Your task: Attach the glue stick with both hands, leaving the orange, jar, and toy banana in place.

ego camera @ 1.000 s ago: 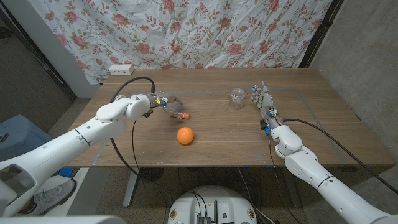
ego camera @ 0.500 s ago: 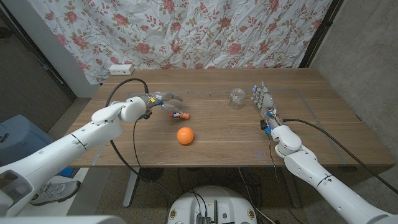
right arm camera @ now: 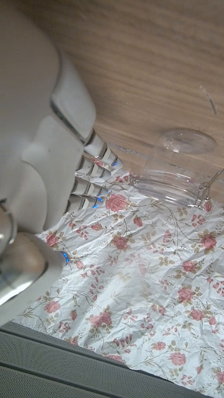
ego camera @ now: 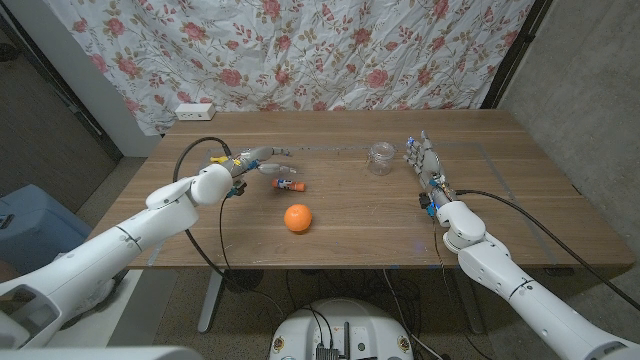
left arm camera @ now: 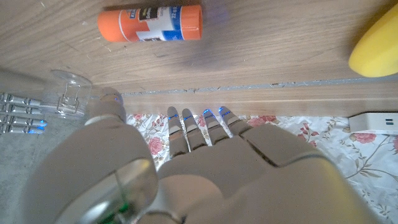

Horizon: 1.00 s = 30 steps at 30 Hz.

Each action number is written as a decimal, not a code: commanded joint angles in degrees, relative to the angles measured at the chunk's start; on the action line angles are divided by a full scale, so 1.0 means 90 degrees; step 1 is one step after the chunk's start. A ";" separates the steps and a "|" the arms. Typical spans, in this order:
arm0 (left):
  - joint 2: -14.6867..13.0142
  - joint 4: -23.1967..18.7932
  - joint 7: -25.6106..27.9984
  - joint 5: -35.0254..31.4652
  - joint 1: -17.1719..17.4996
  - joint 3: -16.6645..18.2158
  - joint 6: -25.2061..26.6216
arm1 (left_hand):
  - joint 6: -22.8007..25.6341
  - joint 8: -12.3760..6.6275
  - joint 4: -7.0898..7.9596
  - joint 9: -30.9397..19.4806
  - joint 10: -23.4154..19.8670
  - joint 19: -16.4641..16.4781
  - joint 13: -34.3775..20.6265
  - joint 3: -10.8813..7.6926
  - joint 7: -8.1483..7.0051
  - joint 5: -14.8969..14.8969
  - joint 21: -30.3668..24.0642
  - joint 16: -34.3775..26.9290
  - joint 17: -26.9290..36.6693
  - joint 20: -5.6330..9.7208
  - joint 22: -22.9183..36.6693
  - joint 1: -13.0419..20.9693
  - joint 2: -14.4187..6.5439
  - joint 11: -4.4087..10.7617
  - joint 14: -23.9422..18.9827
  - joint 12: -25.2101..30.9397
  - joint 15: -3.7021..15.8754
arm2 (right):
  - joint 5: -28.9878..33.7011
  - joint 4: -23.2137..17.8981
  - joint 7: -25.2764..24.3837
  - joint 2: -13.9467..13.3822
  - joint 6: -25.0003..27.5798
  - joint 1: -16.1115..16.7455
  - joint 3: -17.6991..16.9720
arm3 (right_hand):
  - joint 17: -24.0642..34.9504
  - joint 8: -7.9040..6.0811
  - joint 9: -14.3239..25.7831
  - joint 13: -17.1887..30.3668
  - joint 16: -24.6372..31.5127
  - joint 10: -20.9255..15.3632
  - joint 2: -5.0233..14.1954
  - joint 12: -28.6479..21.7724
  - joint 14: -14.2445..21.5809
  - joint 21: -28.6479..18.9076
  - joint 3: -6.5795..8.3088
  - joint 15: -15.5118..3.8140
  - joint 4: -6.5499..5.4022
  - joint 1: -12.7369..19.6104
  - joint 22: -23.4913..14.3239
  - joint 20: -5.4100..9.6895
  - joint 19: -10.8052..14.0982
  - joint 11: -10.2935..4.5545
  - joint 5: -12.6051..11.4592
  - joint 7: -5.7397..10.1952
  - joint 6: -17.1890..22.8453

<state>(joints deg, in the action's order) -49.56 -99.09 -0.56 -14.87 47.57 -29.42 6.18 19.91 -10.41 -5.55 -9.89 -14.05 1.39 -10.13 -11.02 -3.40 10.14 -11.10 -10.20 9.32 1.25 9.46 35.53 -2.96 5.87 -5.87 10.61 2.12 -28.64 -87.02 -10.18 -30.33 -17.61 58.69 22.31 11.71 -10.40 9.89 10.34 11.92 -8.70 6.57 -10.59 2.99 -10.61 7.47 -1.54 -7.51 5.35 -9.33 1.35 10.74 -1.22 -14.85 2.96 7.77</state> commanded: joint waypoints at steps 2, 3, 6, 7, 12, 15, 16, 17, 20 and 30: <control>0.0483 0.0563 0.0859 0.1060 0.0158 0.0159 -0.0513 | 0.0030 -0.0024 -0.0007 -0.0015 -0.0027 0.0123 0.0005 -0.0060 0.0099 0.0009 -0.0044 -0.0032 0.0017 0.0084 0.0017 -0.0017 -0.0085 -0.0111 -0.0094 0.0043 0.0076 | -0.0062 0.0133 0.0090 0.0000 0.0013 -0.0086 0.0004 | 0.0013 -0.0036 0.0013 0.0006 0.0029 -0.0055 0.0023 -0.0050 0.0053 -0.0044 0.0057 0.0010 0.0011 -0.0018 -0.0020 0.0019 0.0067 0.0020 -0.0027 -0.0011 0.0026; 0.0507 0.0586 0.0902 0.1107 0.0163 0.0162 -0.0534 | 0.0036 -0.0025 -0.0009 -0.0014 -0.0024 0.0126 0.0005 -0.0064 0.0110 0.0009 -0.0042 -0.0031 0.0017 0.0095 0.0017 -0.0019 -0.0094 -0.0116 -0.0095 0.0042 0.0072 | -0.0052 0.0126 0.0080 -0.0011 0.0029 -0.0088 0.0004 | 0.0013 -0.0036 0.0013 0.0006 0.0031 -0.0059 0.0023 -0.0051 0.0057 -0.0044 0.0057 0.0012 0.0011 -0.0018 -0.0020 0.0019 0.0068 0.0019 -0.0027 -0.0014 0.0027; 0.0616 0.0724 0.1008 0.1368 0.0193 0.0209 -0.0715 | 0.0026 -0.0017 -0.0012 -0.0014 -0.0029 0.0143 0.0005 -0.0086 0.0131 0.0012 -0.0038 -0.0036 0.0018 0.0095 0.0017 -0.0024 -0.0140 -0.0138 -0.0132 0.0043 0.0063 | -0.0040 0.0092 0.0067 -0.0055 0.0094 -0.0091 0.0000 | 0.0012 -0.0040 0.0013 0.0006 0.0030 -0.0071 0.0024 -0.0054 0.0062 -0.0045 0.0061 0.0006 0.0013 -0.0018 -0.0019 0.0020 0.0075 0.0022 -0.0027 -0.0016 0.0037; 0.0631 0.0767 0.1036 0.1411 0.0193 0.0208 -0.0790 | 0.0025 -0.0016 -0.0013 -0.0013 -0.0029 0.0145 0.0005 -0.0088 0.0130 0.0013 -0.0038 -0.0036 0.0018 0.0096 0.0017 -0.0024 -0.0144 -0.0139 -0.0134 0.0044 0.0061 | -0.0040 0.0083 0.0054 -0.0061 0.0113 -0.0090 -0.0004 | 0.0012 -0.0040 0.0013 0.0006 0.0030 -0.0071 0.0024 -0.0054 0.0062 -0.0044 0.0062 0.0006 0.0013 -0.0018 -0.0019 0.0017 0.0075 0.0022 -0.0028 -0.0018 0.0038; 0.0771 0.0892 0.1222 0.1677 0.0246 0.0248 -0.0938 | 0.0010 -0.0006 -0.0015 -0.0013 -0.0053 0.0168 0.0005 -0.0111 0.0117 0.0014 -0.0033 -0.0034 0.0019 0.0106 0.0016 -0.0040 -0.0194 -0.0140 -0.0159 0.0052 0.0085 | -0.0029 0.0057 0.0014 -0.0073 0.0154 -0.0082 -0.0004 | 0.0009 -0.0042 0.0013 0.0006 0.0031 -0.0088 0.0027 -0.0058 0.0073 -0.0044 0.0069 0.0005 0.0016 -0.0019 -0.0019 0.0012 0.0084 0.0026 -0.0029 -0.0014 0.0047; 0.0881 0.1028 0.1330 0.1845 0.0276 0.0269 -0.1115 | 0.0010 -0.0005 -0.0011 -0.0013 -0.0084 0.0193 0.0004 -0.0126 0.0120 0.0014 -0.0033 -0.0034 0.0021 0.0102 0.0016 -0.0061 -0.0231 -0.0136 -0.0179 0.0063 0.0093 | 0.0012 0.0051 -0.0033 -0.0063 0.0141 -0.0069 0.0004 | 0.0009 -0.0045 0.0013 0.0006 0.0035 -0.0095 0.0028 -0.0059 0.0084 -0.0046 0.0071 0.0000 0.0017 -0.0020 -0.0019 0.0003 0.0093 0.0024 -0.0029 -0.0015 0.0056; 0.0918 0.1107 0.1337 0.1915 0.0278 0.0273 -0.1236 | 0.0009 -0.0004 -0.0010 -0.0012 -0.0085 0.0203 0.0004 -0.0131 0.0127 0.0015 -0.0034 -0.0032 0.0022 0.0099 0.0016 -0.0066 -0.0243 -0.0134 -0.0180 0.0062 0.0093 | 0.0020 0.0049 -0.0050 -0.0057 0.0140 -0.0063 0.0006 | 0.0008 -0.0052 0.0013 0.0006 0.0033 -0.0097 0.0029 -0.0059 0.0085 -0.0049 0.0075 0.0001 0.0019 -0.0021 -0.0019 0.0000 0.0107 0.0022 -0.0030 -0.0008 0.0075; 0.0956 0.1142 0.1369 0.1975 0.0291 0.0283 -0.1272 | 0.0009 -0.0004 -0.0009 -0.0012 -0.0090 0.0208 0.0004 -0.0133 0.0127 0.0015 -0.0035 -0.0031 0.0022 0.0101 0.0016 -0.0069 -0.0248 -0.0133 -0.0181 0.0064 0.0095 | 0.0025 0.0054 -0.0057 -0.0050 0.0128 -0.0058 0.0008 | 0.0007 -0.0053 0.0013 0.0006 0.0034 -0.0098 0.0030 -0.0058 0.0089 -0.0050 0.0076 0.0003 0.0019 -0.0021 -0.0019 0.0000 0.0112 0.0019 -0.0030 -0.0007 0.0079; 0.1055 0.1311 0.1422 0.2119 0.0300 0.0291 -0.1509 | 0.0010 -0.0003 -0.0002 -0.0012 -0.0095 0.0231 0.0004 -0.0150 0.0123 0.0017 -0.0036 -0.0030 0.0025 0.0096 0.0016 -0.0086 -0.0290 -0.0140 -0.0191 0.0064 0.0091 | 0.0035 0.0063 -0.0076 -0.0031 0.0101 -0.0044 0.0012 | 0.0006 -0.0055 0.0013 0.0007 0.0039 -0.0130 0.0032 -0.0068 0.0107 -0.0051 0.0081 0.0000 0.0021 -0.0022 -0.0019 -0.0006 0.0124 0.0021 -0.0031 -0.0003 0.0089; 0.1364 0.1880 0.1365 0.2643 0.0227 0.0327 -0.2109 | 0.0065 -0.0016 0.0029 -0.0011 -0.0153 0.0311 0.0004 -0.0197 0.0126 0.0015 -0.0038 -0.0041 0.0031 0.0074 0.0017 -0.0173 -0.0419 -0.0157 -0.0281 0.0077 0.0083 | 0.0069 -0.0004 -0.0164 -0.0015 0.0120 -0.0019 0.0009 | 0.0003 -0.0063 0.0013 0.0007 0.0040 -0.0169 0.0036 -0.0075 0.0130 -0.0058 0.0098 -0.0007 0.0029 -0.0023 -0.0019 -0.0019 0.0170 0.0014 -0.0033 0.0001 0.0127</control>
<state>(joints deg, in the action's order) -40.37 -87.78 11.69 3.32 50.08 -26.90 -6.51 19.96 -10.41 -5.38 -9.87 -14.82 3.62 -10.13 -12.13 -2.54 10.14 -11.10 -10.20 9.49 2.05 9.46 33.88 -6.13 4.48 -7.91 10.87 2.14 -28.43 -86.51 -10.81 -30.66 -16.68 58.24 22.35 11.72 -10.62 9.89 10.34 11.92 -9.68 6.57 -11.03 3.70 -10.83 7.86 -1.64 -7.11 5.36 -9.34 1.02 11.66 -1.11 -14.85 2.88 8.29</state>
